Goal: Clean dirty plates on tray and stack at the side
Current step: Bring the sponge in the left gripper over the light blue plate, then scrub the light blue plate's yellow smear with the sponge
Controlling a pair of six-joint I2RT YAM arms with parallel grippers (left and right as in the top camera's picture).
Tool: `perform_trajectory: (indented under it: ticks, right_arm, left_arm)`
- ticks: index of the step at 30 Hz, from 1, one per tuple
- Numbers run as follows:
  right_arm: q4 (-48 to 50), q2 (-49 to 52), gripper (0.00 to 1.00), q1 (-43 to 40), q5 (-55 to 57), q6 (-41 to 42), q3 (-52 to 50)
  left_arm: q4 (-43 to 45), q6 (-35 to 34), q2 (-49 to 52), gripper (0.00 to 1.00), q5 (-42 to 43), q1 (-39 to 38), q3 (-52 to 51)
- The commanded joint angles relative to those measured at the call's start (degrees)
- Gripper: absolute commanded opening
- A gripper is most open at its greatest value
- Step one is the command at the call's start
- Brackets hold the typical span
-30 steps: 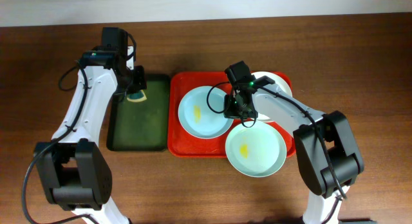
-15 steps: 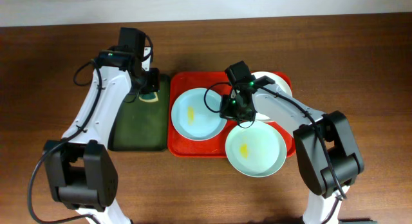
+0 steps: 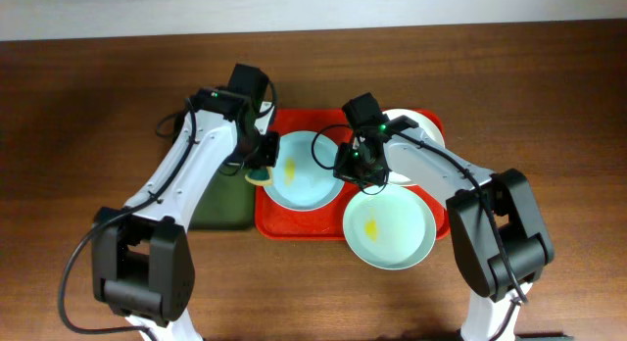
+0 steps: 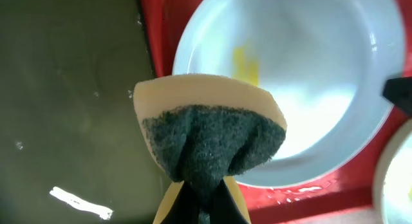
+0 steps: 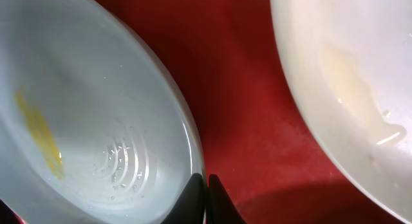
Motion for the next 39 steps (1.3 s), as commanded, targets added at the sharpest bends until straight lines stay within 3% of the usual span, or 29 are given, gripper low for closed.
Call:
perform_trajectory:
  ticks: [1, 14, 33, 35, 39]
  right_arm:
    - [-0.1, 0.7, 0.04, 0.3, -0.1, 0.4, -0.4]
    - [-0.1, 0.7, 0.04, 0.3, -0.1, 0.3, -0.5]
    - [-0.2, 0.7, 0.04, 0.3, -0.1, 0.2, -0.5]
    - [-0.2, 0.7, 0.04, 0.3, -0.1, 0.2, -0.5]
    - [-0.3, 0.7, 0.04, 0.3, 0.0, 0.2, -0.5]
  left_arm:
    - [0.2, -2.1, 0.3, 0.00, 5.0, 0.2, 3.6]
    - [9.2, -6.6, 8.8, 0.00, 5.0, -2.2, 3.6]
    - [9.9, -6.6, 17.6, 0.00, 0.2, -5.1, 3.4]
    - [9.4, -6.6, 18.1, 0.00, 2.6, -5.3, 3.3]
    - [9.4, -2.4, 18.1, 0.00, 20.0, -3.9, 4.1]
